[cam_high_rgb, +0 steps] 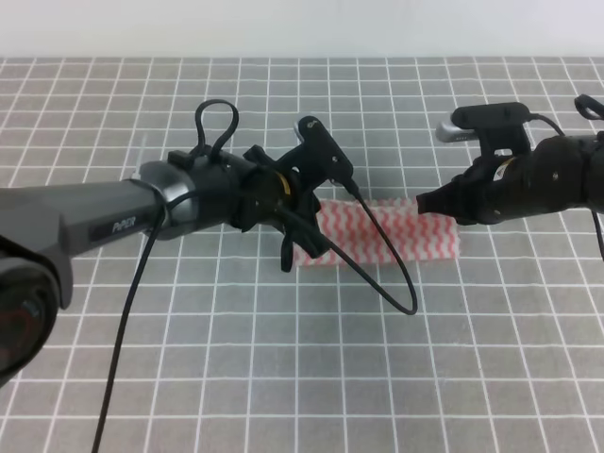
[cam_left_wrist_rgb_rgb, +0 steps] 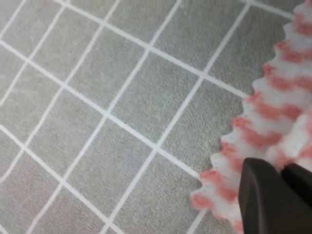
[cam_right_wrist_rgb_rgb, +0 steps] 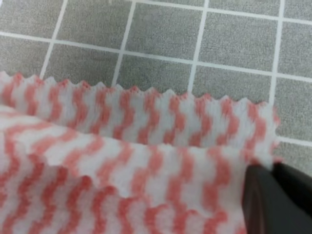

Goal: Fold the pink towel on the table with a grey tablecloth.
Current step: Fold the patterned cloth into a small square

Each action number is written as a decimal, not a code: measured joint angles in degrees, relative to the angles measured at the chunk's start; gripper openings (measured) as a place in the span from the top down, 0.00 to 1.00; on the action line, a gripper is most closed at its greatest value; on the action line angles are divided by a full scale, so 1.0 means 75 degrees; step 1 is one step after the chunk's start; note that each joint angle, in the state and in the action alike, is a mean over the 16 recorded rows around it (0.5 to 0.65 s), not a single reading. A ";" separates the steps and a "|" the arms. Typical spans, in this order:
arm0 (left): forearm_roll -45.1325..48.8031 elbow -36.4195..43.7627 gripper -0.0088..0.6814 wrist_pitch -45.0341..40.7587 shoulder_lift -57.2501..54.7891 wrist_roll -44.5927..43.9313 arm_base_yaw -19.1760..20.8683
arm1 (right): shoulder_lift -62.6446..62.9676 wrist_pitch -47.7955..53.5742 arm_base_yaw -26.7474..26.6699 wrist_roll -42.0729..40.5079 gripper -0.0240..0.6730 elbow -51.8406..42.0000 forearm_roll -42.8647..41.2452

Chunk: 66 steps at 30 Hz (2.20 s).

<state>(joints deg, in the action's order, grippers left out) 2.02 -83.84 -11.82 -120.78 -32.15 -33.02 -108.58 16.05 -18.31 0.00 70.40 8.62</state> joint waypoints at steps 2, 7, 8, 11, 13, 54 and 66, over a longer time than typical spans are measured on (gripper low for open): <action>0.0000 -0.0001 0.94 0.0048 -0.0007 -0.0001 -0.0001 | 0.0000 -0.0021 0.0000 0.0000 0.88 0.0000 0.0000; 0.0000 -0.0001 0.84 0.0200 -0.0009 0.0074 0.0020 | 0.0008 -0.0085 0.0001 0.0000 0.78 -0.0003 -0.0003; 0.0000 -0.0001 0.81 0.0229 -0.0009 0.0100 0.0031 | 0.0013 -0.0104 0.0002 0.0000 0.75 -0.0004 -0.0004; 0.0000 -0.0002 0.74 0.0310 -0.0009 0.0179 0.0089 | 0.0017 -0.0147 0.0003 0.0000 0.69 -0.0005 -0.0006; 0.0000 -0.0002 0.69 0.0380 -0.0009 0.0233 0.0146 | 0.0013 -0.0165 0.0002 0.0000 0.66 -0.0004 -0.0005; -0.1716 -0.0200 0.99 -0.1279 0.0529 0.1103 0.0137 | -0.0167 0.1544 0.0004 0.0161 0.48 0.0545 0.0013; -0.2380 -0.0368 0.99 -0.1832 0.0240 0.0660 0.0134 | -0.0663 0.2577 0.0005 0.0272 0.48 0.1314 -0.0003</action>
<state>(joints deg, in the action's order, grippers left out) -15.83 -86.60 -25.56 -118.98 -27.20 -32.02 -113.55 35.38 -18.27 2.04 80.25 8.59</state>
